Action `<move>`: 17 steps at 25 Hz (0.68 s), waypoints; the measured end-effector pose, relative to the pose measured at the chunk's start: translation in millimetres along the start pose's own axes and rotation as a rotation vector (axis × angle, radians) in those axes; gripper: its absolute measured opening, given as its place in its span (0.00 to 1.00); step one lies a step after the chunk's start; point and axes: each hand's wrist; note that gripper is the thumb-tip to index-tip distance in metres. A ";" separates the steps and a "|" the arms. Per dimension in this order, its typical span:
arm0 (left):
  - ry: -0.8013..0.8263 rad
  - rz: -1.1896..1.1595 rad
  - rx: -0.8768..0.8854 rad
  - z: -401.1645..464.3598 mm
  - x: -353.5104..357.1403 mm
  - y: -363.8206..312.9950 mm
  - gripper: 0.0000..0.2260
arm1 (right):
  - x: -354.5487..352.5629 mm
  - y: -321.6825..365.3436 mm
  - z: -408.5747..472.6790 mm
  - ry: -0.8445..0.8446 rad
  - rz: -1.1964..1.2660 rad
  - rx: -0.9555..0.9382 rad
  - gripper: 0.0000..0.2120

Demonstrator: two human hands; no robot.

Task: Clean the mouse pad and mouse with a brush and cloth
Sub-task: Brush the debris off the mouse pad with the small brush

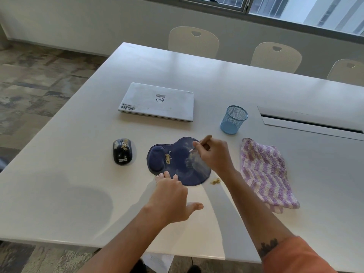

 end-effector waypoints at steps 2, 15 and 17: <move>0.002 -0.002 0.004 -0.3 1.0 1.5 0.46 | 12.8 -3.4 9.7 0.034 -0.001 0.030 0.13; 0.006 -0.036 0.002 -1.9 -0.9 2.6 0.44 | -2.8 -1.9 9.7 0.093 -0.043 -0.002 0.09; 0.004 -0.027 0.006 -2.1 0.2 3.6 0.45 | 3.9 -2.4 8.7 0.134 -0.042 0.021 0.09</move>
Point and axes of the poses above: each hand's wrist, its own z-axis towards the middle knuckle, its own x-axis out of the palm, y = z × x, and after that the axes turned 5 degrees about -z, right-handed
